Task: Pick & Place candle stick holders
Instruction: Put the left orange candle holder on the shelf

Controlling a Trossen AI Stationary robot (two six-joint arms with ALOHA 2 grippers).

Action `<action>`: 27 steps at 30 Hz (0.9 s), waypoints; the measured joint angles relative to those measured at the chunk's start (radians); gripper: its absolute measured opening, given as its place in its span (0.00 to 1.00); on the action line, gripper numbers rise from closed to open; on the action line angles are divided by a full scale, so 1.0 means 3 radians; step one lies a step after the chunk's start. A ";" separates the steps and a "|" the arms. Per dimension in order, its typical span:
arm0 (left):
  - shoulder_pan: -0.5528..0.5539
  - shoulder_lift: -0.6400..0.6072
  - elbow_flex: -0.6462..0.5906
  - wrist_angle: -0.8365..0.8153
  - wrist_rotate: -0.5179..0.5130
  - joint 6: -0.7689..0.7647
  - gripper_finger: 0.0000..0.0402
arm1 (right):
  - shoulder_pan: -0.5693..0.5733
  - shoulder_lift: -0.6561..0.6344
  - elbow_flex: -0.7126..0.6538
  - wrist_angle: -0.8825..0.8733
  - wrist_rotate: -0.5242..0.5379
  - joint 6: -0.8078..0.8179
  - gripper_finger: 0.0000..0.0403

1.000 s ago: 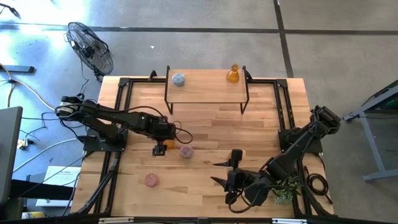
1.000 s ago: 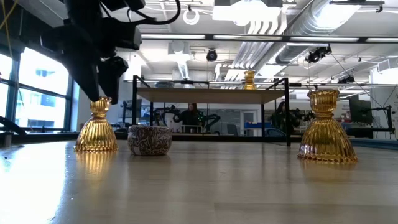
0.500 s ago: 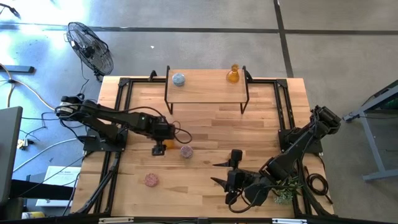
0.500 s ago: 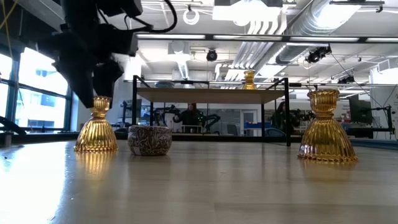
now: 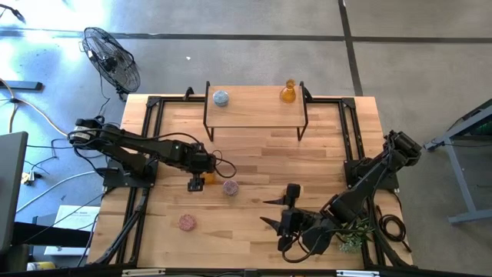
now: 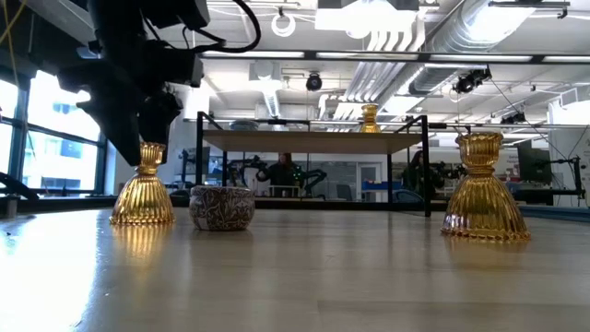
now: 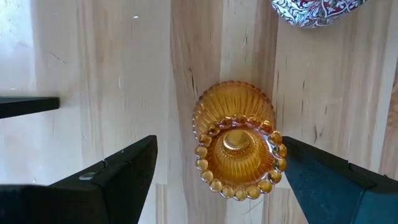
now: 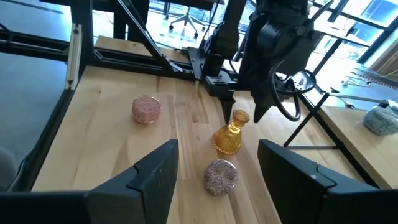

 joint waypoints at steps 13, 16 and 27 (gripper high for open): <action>0.0000 0.0000 0.0000 0.0070 -0.0020 -0.0089 0.82 | -0.0026 0.0000 0.0000 -0.0003 -0.0025 0.0015 0.54; 0.0000 0.0000 0.0000 0.0069 0.0029 -0.0117 0.82 | -0.0026 0.0000 0.0000 -0.0003 -0.0025 0.0015 0.54; 0.0000 0.0000 0.0000 0.0069 0.0069 -0.0176 0.62 | -0.0026 0.0000 0.0001 -0.0003 -0.0024 0.0014 0.54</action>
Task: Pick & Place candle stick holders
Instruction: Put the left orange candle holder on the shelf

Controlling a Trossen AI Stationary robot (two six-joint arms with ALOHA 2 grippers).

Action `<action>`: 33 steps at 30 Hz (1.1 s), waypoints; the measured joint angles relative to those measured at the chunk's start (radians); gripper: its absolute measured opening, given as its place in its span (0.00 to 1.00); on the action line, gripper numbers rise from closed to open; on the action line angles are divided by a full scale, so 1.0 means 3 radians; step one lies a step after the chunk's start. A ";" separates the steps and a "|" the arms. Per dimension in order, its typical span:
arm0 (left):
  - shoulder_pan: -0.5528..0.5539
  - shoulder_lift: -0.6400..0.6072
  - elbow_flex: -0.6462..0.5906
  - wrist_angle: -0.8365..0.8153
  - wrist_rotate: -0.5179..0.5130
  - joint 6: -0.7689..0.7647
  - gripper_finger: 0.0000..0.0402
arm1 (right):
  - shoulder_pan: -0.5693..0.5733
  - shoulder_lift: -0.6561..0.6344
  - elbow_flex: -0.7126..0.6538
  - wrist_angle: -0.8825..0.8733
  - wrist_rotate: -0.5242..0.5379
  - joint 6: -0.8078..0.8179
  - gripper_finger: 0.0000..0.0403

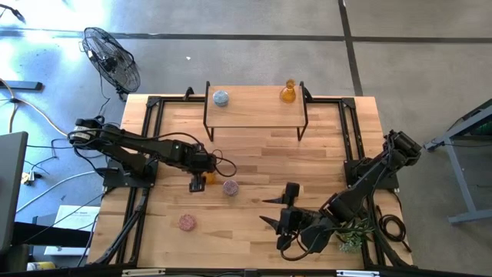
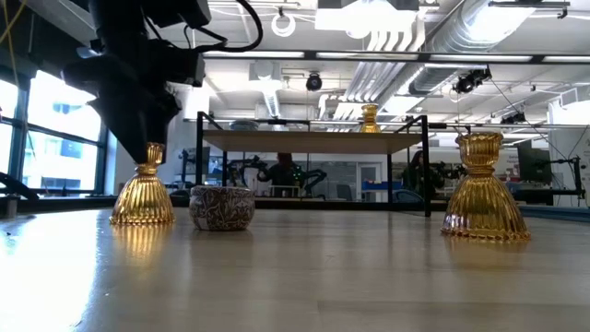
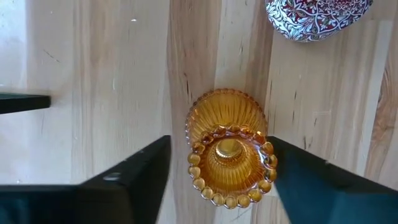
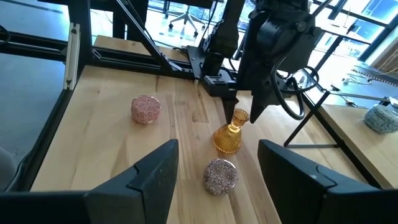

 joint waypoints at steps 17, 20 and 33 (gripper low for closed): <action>-0.0002 0.0223 0.0018 0.0021 -0.0117 -0.0013 0.41 | 0.0000 0.0000 0.0000 0.0001 -0.0218 0.0009 0.54; -0.0002 0.0226 0.0012 0.0054 -0.0118 -0.0013 0.41 | 0.0000 0.0000 0.0000 0.0004 -0.0415 0.0011 0.54; -0.0002 0.0220 0.0006 0.0087 -0.0136 -0.0080 0.41 | 0.0001 0.0003 0.0002 0.0155 -0.0275 -0.0081 0.54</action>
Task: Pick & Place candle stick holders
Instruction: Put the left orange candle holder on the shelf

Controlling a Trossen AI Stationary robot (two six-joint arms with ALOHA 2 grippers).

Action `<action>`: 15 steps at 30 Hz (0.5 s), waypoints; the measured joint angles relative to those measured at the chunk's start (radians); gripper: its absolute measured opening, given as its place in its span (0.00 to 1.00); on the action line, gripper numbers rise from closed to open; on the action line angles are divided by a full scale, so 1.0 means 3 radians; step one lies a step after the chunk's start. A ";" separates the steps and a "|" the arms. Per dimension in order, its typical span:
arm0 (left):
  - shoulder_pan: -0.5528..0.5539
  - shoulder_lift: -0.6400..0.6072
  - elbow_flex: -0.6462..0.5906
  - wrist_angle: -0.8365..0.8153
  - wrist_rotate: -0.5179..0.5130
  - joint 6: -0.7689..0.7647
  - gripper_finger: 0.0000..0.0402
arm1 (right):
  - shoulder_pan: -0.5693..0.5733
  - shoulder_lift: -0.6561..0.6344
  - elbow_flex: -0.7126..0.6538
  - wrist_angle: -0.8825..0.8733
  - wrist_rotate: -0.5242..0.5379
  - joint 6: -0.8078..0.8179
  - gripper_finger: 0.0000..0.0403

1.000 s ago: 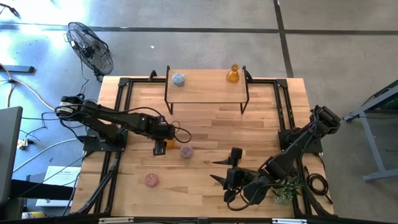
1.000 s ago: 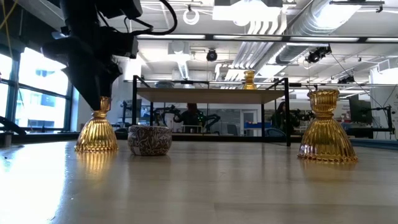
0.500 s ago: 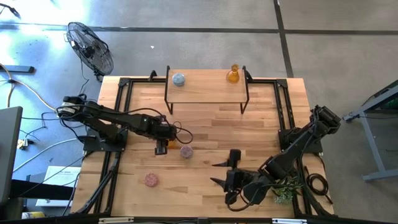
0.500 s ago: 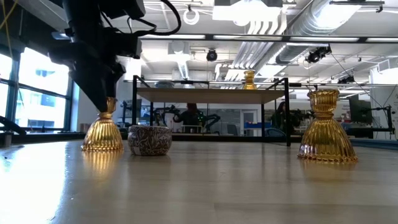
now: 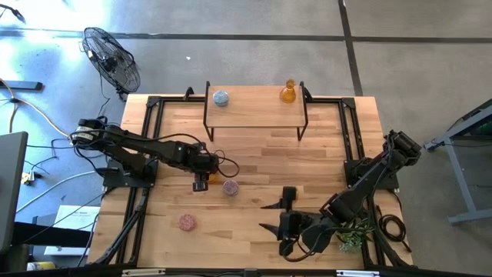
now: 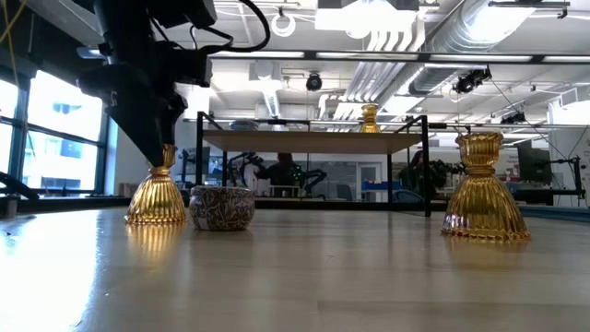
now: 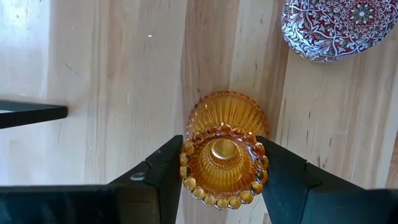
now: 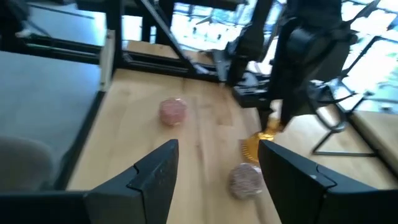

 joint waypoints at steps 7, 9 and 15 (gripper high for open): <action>-0.0094 0.0004 -0.0001 -0.0015 -0.0031 -0.0017 0.41 | 0.0000 0.0000 0.0000 0.0001 0.0136 -0.0086 0.54; -0.0114 0.0004 -0.0003 -0.0020 -0.0045 -0.0018 0.41 | 0.0000 0.0000 0.0000 0.0001 0.0160 -0.0068 0.54; -0.0113 0.0004 -0.0003 -0.0023 -0.0042 -0.0045 0.41 | -0.0006 0.0000 0.0000 0.0000 -0.0079 -0.0013 0.56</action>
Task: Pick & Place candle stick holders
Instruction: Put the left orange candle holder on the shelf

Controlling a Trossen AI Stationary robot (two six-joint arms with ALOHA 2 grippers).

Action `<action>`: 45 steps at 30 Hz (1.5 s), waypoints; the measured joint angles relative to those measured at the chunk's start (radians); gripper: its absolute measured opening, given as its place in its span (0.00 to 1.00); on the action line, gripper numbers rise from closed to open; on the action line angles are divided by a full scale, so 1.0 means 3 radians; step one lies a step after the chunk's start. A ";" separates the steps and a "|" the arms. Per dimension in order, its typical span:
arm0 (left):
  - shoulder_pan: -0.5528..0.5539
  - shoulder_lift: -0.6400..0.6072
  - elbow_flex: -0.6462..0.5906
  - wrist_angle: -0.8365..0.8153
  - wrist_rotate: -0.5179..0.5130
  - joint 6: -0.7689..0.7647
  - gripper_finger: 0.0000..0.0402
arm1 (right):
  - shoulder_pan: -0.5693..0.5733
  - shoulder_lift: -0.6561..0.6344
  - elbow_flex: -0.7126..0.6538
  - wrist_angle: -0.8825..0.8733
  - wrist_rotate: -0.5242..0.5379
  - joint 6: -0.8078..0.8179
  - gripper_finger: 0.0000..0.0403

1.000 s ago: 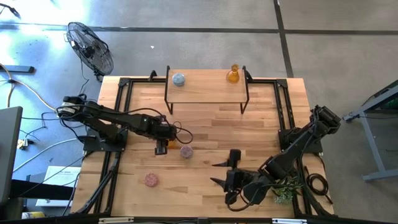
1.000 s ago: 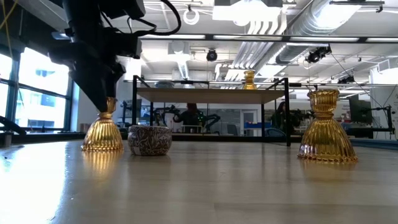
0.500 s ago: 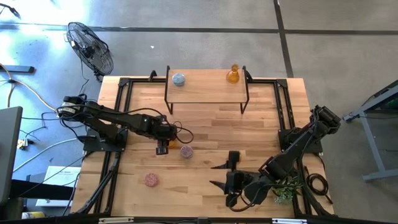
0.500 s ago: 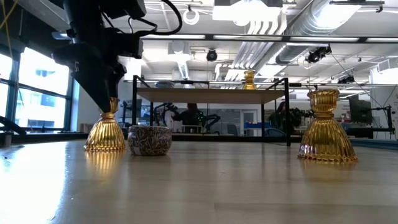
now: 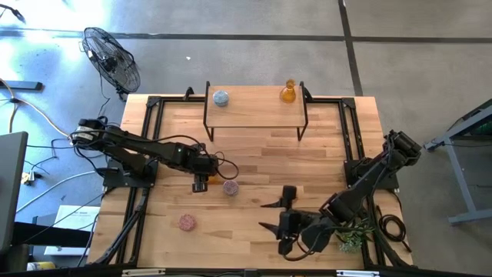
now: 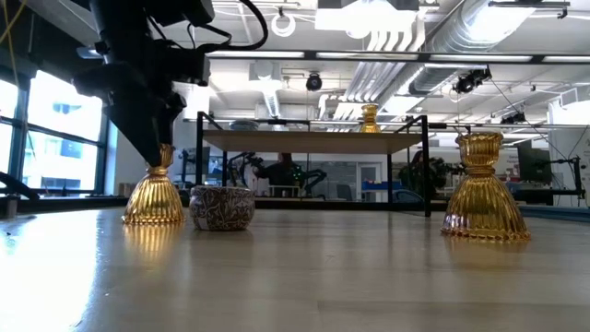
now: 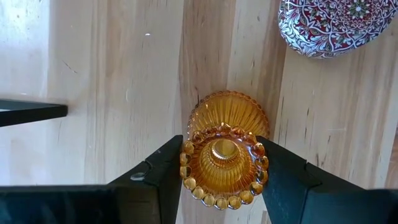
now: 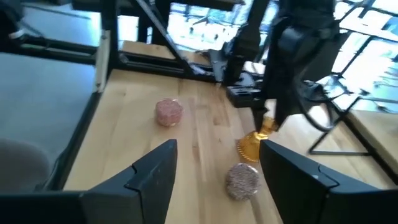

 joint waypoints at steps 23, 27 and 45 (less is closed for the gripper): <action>0.0000 0.0001 -0.0001 -0.0013 0.0014 -0.0025 0.41 | -0.0010 -0.0001 -0.0001 -0.0154 0.0049 0.0102 0.57; 0.0000 0.0001 -0.0001 -0.0014 0.0015 -0.0025 0.41 | -0.0014 -0.0001 -0.0001 -0.0154 -0.0004 0.0108 0.57; 0.0000 0.0001 -0.0003 -0.0015 0.0018 -0.0026 0.41 | -0.0125 0.0000 -0.0001 -0.0059 -0.0447 0.0108 0.66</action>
